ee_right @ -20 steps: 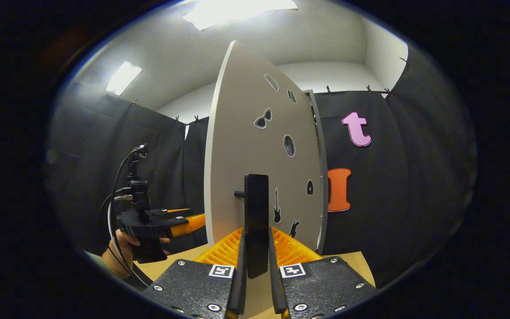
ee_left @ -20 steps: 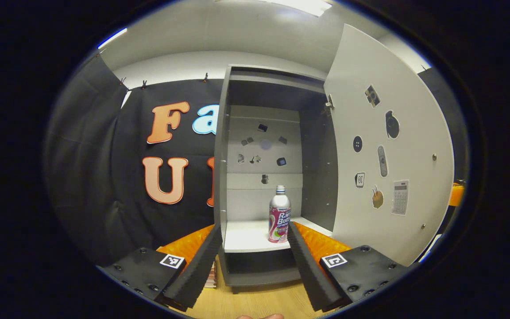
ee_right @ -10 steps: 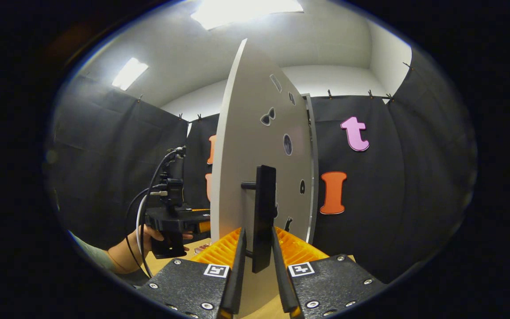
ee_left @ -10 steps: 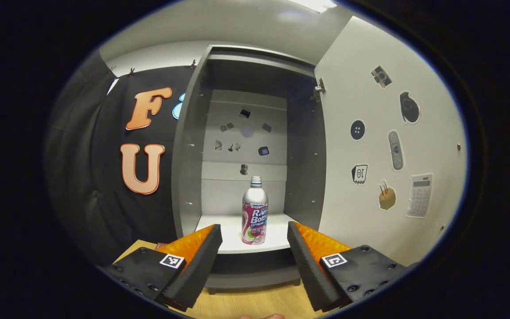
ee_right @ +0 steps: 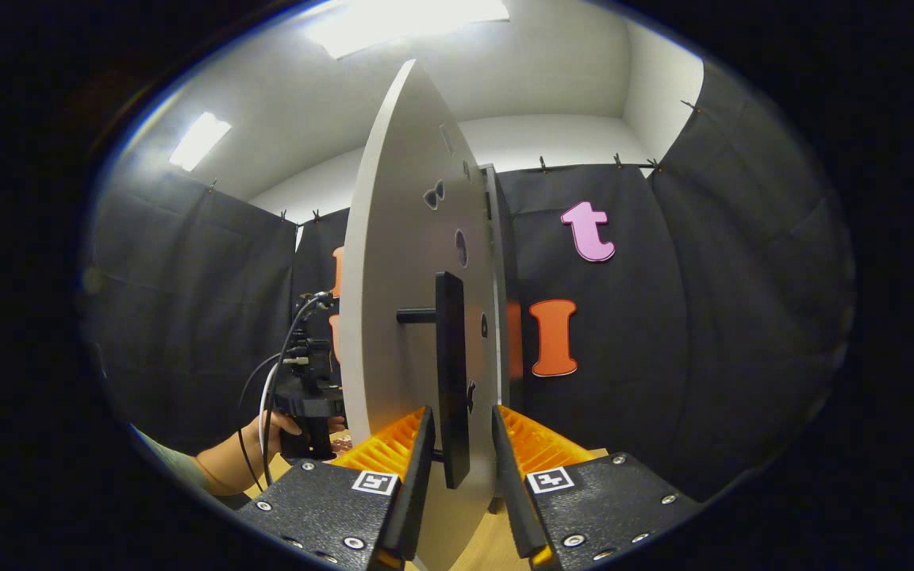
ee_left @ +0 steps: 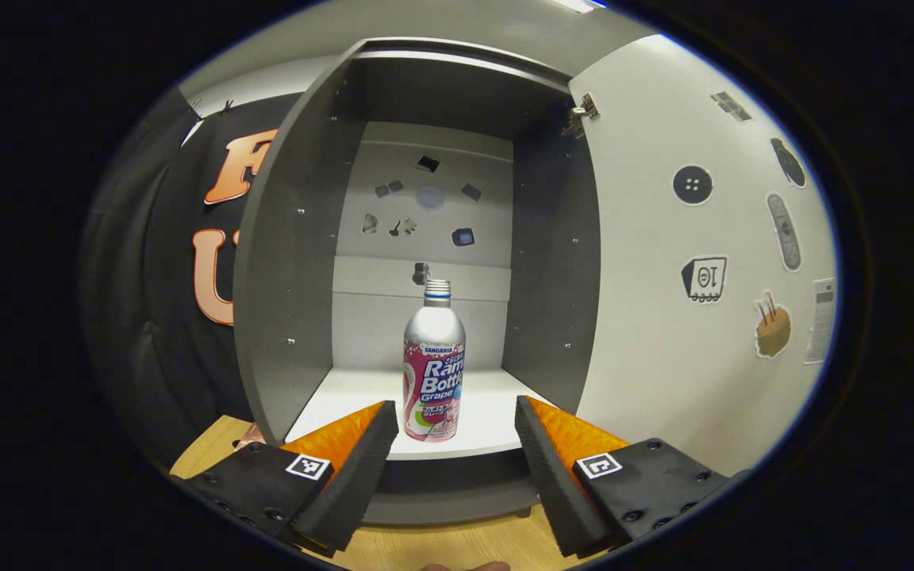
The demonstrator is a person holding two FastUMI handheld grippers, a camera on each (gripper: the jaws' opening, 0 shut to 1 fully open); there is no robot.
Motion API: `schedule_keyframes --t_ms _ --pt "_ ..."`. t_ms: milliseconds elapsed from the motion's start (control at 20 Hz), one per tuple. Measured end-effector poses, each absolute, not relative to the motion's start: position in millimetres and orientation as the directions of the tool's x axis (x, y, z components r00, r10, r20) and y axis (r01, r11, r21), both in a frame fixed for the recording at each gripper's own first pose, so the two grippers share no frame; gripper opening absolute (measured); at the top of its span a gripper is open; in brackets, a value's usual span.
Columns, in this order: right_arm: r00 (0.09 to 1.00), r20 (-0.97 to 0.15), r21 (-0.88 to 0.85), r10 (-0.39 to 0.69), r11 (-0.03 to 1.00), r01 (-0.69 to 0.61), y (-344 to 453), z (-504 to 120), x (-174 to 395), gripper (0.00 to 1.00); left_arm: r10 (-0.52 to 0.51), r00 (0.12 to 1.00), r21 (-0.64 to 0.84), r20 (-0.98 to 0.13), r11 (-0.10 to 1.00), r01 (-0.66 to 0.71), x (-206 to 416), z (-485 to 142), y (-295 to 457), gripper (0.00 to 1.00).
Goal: Open the cabinet door with the right hand, grasp the bottle in the cabinet with the left hand and place it on the coaster, then close the cabinet door with the right hand.
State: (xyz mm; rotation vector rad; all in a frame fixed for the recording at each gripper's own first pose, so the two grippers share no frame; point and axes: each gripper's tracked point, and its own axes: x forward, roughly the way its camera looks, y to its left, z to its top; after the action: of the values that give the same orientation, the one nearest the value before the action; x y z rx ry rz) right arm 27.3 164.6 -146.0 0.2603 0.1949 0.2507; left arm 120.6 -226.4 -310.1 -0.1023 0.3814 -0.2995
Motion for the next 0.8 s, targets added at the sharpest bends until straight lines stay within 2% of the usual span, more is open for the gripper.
schedule_keyframes --t_ms 100,150,250,350,400,600,650,700,750,800 --pt "0.932 -0.146 0.338 0.332 0.902 -0.268 179.0 -146.2 18.8 0.47 -0.287 0.892 -0.137 -0.35 0.957 0.254 134.0 -316.2 -227.1 0.97" --pt "0.926 -0.149 0.354 0.346 0.894 -0.277 178.8 -148.0 16.4 0.48 -0.279 0.898 -0.129 -0.341 0.96 0.249 141.7 -316.7 -227.7 1.0" --pt "0.928 -0.146 0.346 0.344 0.896 -0.278 168.4 -149.0 9.9 0.52 -0.254 0.908 -0.116 -0.332 0.967 0.228 156.7 -320.5 -225.9 0.97" --pt "0.933 -0.143 0.329 0.331 0.905 -0.271 161.6 -150.9 8.9 0.62 -0.239 0.914 -0.108 -0.328 0.971 0.215 169.7 -325.2 -224.5 1.0" --pt "0.933 -0.143 0.327 0.329 0.906 -0.269 159.8 -152.0 8.1 0.61 -0.228 0.918 -0.098 -0.325 0.973 0.208 177.4 -329.9 -223.7 0.96" --pt "0.939 -0.122 0.308 0.322 0.911 -0.272 155.4 -146.5 8.4 0.63 -0.216 0.917 -0.097 -0.336 0.976 0.194 196.9 -352.3 -225.8 0.97" --pt "0.942 -0.114 0.292 0.315 0.917 -0.271 152.8 -145.6 10.7 0.67 -0.219 0.916 -0.105 -0.335 0.975 0.195 201.6 -355.8 -226.3 0.97" --pt "0.946 -0.107 0.276 0.307 0.923 -0.268 149.0 -145.1 11.6 0.67 -0.221 0.916 -0.105 -0.336 0.975 0.197 204.7 -358.5 -227.5 1.0" --pt "0.949 -0.104 0.265 0.297 0.928 -0.262 145.8 -143.9 10.7 0.63 -0.229 0.914 -0.104 -0.335 0.973 0.206 208.1 -359.6 -230.7 0.97" --pt "0.951 -0.102 0.261 0.293 0.93 -0.259 144.1 -143.4 9.9 0.63 -0.236 0.912 -0.096 -0.335 0.972 0.216 210.6 -361.0 -233.7 0.97"
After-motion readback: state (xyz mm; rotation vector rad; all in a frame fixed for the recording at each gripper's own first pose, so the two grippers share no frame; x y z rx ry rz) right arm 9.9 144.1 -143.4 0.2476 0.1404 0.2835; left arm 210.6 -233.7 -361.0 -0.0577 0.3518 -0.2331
